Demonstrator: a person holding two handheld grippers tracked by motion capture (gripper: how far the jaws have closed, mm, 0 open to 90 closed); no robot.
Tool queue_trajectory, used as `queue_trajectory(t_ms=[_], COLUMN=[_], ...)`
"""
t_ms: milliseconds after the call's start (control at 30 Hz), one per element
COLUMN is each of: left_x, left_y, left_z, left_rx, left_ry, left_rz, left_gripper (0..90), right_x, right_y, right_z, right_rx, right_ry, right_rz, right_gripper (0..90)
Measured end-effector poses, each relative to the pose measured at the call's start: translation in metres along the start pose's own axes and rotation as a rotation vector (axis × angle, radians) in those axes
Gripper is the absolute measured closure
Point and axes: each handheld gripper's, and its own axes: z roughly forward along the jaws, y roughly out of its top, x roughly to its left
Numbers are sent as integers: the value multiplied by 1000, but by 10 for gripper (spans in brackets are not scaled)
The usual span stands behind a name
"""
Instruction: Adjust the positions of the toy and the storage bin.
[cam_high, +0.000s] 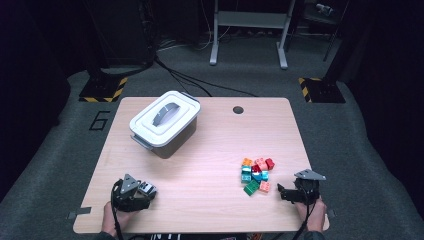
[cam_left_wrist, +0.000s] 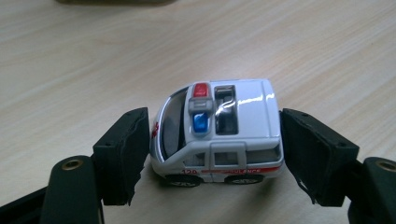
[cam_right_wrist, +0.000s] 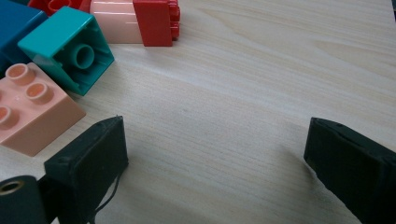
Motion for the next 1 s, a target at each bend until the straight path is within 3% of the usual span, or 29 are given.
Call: queue_trajectory(t_ms=[133, 300, 367, 433, 533, 567, 767, 1000], left_x=[6, 11, 10, 10, 12, 15, 31, 45], left_y=[7, 9, 8, 8, 8, 8, 10, 10], left_z=[-7, -4, -3, 1, 3, 6, 7, 7], left_rx=[-30, -24, -26, -18, -13, -13, 2, -5], left_ry=[14, 26, 51, 97, 127, 157, 184, 180], left_rz=[12, 29, 33, 74, 95, 111, 101, 75], left_gripper=[315, 327, 327, 326, 326, 325, 324, 320], right_x=[0, 0, 0, 0, 0, 0, 0, 0], right_y=[0, 0, 0, 0, 0, 0, 0, 0], right_z=[0, 0, 0, 0, 0, 0, 0, 0], right_rx=[-1, 0, 0, 0, 0, 0, -1, -2], right_ry=[-2, -2, -5, -3, -2, -3, -2, -2], right_rz=[1, -1, 1, 0, 0, 0, 1, 3], right_gripper=[51, 51, 51, 51, 51, 51, 52, 55])
